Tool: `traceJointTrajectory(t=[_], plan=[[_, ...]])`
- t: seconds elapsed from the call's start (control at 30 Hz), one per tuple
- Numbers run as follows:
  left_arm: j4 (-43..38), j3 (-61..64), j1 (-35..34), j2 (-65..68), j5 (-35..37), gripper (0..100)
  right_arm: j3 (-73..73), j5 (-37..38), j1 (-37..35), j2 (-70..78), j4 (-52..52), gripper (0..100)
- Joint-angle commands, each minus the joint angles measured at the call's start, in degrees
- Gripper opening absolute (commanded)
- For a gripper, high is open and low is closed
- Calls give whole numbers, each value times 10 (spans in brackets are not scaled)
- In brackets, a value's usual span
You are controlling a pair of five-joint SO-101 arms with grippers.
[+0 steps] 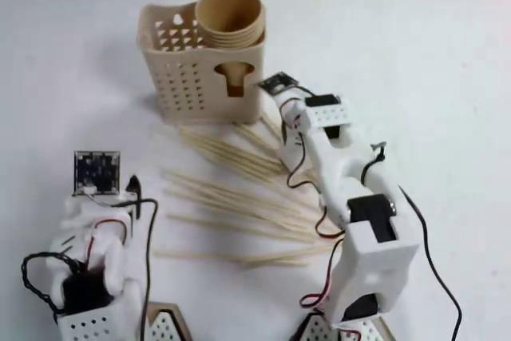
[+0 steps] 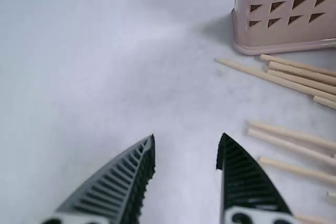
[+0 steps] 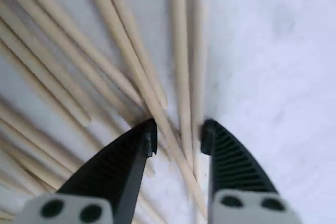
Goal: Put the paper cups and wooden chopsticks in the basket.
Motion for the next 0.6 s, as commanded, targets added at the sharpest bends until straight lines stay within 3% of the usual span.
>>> traceJointTrajectory(t=[0.0, 0.2, 0.57], plan=[[-12, -4, -5, -4, -7, 199, 21, 54, 15, 4, 0, 33], [-12, -4, -5, -4, -9, 199, 74, 71, 48, -47, 3, 17], [-12, -4, -5, -4, -9, 199, 233, 236, 145, -231, 3, 17]])
